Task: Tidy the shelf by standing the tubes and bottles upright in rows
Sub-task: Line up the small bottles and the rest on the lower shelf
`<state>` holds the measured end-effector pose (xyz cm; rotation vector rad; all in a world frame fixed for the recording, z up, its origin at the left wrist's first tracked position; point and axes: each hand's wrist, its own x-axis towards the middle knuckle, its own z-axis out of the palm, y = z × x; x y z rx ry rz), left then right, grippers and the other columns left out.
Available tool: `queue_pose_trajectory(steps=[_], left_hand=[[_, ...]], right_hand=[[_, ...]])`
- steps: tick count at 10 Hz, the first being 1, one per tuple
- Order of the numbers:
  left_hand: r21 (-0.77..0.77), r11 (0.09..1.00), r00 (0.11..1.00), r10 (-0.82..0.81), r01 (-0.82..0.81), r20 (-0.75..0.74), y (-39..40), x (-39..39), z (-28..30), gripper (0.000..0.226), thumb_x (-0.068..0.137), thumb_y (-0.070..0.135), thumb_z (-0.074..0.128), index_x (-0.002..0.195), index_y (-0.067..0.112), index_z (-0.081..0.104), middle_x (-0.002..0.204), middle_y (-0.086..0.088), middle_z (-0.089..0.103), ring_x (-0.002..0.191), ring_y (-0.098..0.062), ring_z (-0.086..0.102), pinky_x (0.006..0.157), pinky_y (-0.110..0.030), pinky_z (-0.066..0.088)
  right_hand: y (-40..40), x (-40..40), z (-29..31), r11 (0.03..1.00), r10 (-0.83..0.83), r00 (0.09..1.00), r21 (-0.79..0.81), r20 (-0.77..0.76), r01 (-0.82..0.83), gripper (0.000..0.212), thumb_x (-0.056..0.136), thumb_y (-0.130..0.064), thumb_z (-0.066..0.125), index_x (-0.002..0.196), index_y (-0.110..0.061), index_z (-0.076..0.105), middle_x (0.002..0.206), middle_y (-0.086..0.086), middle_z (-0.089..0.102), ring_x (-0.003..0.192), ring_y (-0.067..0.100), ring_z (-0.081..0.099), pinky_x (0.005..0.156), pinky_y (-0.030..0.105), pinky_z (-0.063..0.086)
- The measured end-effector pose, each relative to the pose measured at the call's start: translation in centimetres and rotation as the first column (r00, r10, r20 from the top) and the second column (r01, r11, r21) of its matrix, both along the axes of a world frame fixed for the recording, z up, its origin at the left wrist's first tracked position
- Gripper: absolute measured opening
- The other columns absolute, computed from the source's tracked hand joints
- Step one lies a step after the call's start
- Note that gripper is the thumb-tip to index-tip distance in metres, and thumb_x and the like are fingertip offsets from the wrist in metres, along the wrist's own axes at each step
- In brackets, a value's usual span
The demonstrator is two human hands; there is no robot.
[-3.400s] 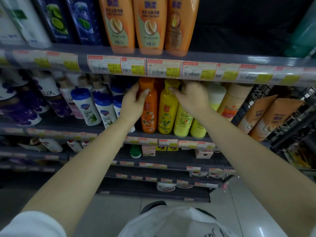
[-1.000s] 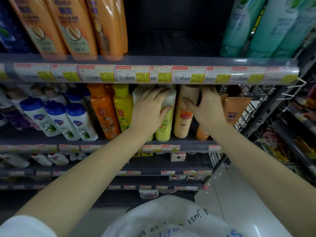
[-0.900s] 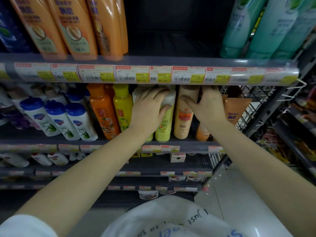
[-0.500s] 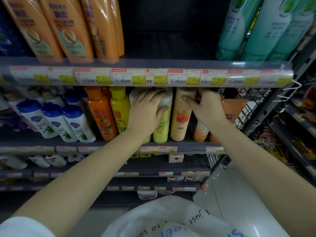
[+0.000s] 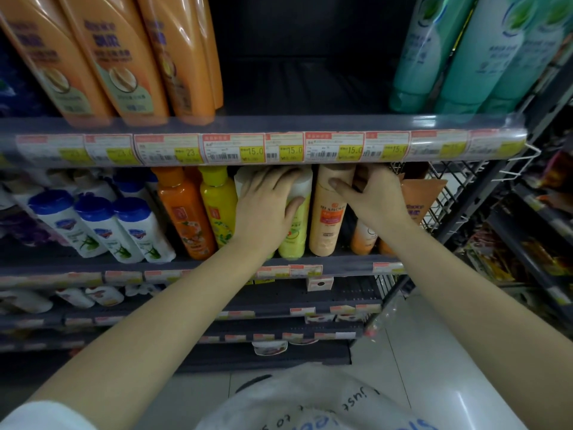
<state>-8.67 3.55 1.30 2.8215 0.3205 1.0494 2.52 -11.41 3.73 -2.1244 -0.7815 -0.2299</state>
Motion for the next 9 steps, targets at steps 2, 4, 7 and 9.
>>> queue_pose_trajectory(steps=[2, 4, 7, 9], left_hand=[[-0.075, 0.996, 0.996, -0.060, 0.055, -0.070, 0.0, -0.5, 1.1, 0.044, 0.082, 0.018, 0.067, 0.125, 0.016, 0.056, 0.126, -0.004, 0.059, 0.119, -0.026, 0.050, 0.103, -0.037, 0.036], [-0.107, 0.982, 0.985, -0.163, 0.156, -0.060, 0.5, -1.8, 1.2, 0.041, 0.086, 0.017, 0.063, 0.126, 0.015, 0.056, 0.126, -0.004, 0.057, 0.121, -0.023, 0.049, 0.106, -0.032, 0.033], [-0.220, 0.941, 0.962, -0.271, 0.257, -0.035, 0.8, -3.8, 1.5, 0.039, 0.090, 0.020, 0.060, 0.128, 0.013, 0.054, 0.130, -0.003, 0.055, 0.122, -0.020, 0.048, 0.106, -0.032, 0.037], [-0.260, 0.921, 0.947, -0.316, 0.291, -0.061, 0.8, -4.8, 0.8, 0.040, 0.090, 0.021, 0.059, 0.130, 0.016, 0.053, 0.132, 0.000, 0.054, 0.124, -0.015, 0.046, 0.108, -0.029, 0.035]], right_hand=[[0.1, -1.2, -0.7, 0.998, -0.004, 0.999, 0.070, -0.042, 0.007, 0.048, 0.079, -0.026, 0.074, 0.119, -0.009, 0.051, 0.115, 0.006, 0.064, 0.108, 0.019, 0.060, 0.091, 0.031, 0.050], [-0.2, -2.5, -1.8, 0.992, -0.039, 0.998, 0.114, -0.059, 0.045, 0.052, 0.080, -0.017, 0.073, 0.124, -0.007, 0.049, 0.117, 0.007, 0.064, 0.108, 0.018, 0.061, 0.087, 0.020, 0.046], [-0.9, -4.7, -2.8, 0.989, -0.037, 0.994, 0.141, -0.107, 0.052, 0.057, 0.083, -0.015, 0.070, 0.134, -0.010, 0.046, 0.126, 0.006, 0.059, 0.117, 0.016, 0.055, 0.100, 0.030, 0.046], [-1.4, -6.5, -3.6, 0.990, 0.002, 0.990, 0.141, -0.138, 0.018, 0.046, 0.085, -0.017, 0.068, 0.128, -0.014, 0.051, 0.122, -0.002, 0.061, 0.113, 0.009, 0.056, 0.094, 0.027, 0.049]])
